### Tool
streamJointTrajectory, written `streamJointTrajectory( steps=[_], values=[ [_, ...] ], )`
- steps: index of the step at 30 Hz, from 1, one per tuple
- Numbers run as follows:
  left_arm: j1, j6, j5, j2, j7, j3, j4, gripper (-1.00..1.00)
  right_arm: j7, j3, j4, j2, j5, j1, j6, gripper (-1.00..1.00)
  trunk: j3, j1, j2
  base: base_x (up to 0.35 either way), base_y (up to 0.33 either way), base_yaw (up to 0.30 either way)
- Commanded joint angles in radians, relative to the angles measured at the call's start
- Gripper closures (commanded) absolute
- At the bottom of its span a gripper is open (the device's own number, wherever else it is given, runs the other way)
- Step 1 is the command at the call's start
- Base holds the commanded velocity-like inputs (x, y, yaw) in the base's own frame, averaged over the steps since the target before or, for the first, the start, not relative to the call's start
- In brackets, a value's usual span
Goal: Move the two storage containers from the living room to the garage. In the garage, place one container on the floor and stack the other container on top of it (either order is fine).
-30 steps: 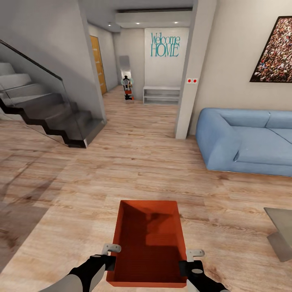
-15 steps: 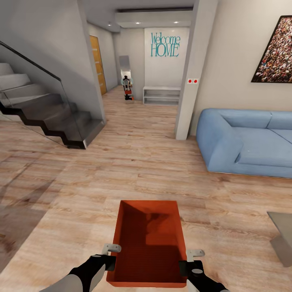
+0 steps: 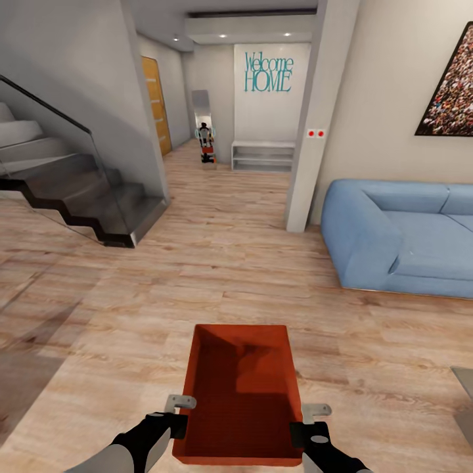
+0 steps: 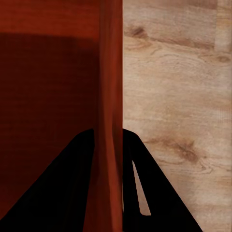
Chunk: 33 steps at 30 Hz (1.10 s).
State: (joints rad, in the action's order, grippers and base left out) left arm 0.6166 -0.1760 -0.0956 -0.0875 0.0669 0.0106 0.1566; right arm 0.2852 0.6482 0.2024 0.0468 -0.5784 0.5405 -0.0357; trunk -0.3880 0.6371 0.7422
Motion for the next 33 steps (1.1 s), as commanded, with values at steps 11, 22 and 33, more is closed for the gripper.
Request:
streamJointTrajectory(
  steps=[11,22,33],
  values=[
    [0.0,-0.006,-0.019,0.0,0.005,0.0,0.001,1.0,0.006,-0.001,-0.001,-0.002,-0.006,0.001,-0.006,1.0,-0.001,0.001,0.001,0.324,0.0,0.0],
    [0.0,-0.006,-0.019,0.0,0.005,0.0,0.001,1.0,0.006,-0.001,-0.001,-0.002,-0.006,0.001,-0.006,1.0,-0.001,0.001,0.001,0.324,0.0,0.0],
    [0.0,-0.005,-0.02,-0.001,0.005,0.0,0.003,1.0,0.006,-0.001,-0.001,-0.004,-0.006,0.001,-0.006,1.0,-0.001,0.001,0.001,0.324,0.0,0.0]
  ],
)
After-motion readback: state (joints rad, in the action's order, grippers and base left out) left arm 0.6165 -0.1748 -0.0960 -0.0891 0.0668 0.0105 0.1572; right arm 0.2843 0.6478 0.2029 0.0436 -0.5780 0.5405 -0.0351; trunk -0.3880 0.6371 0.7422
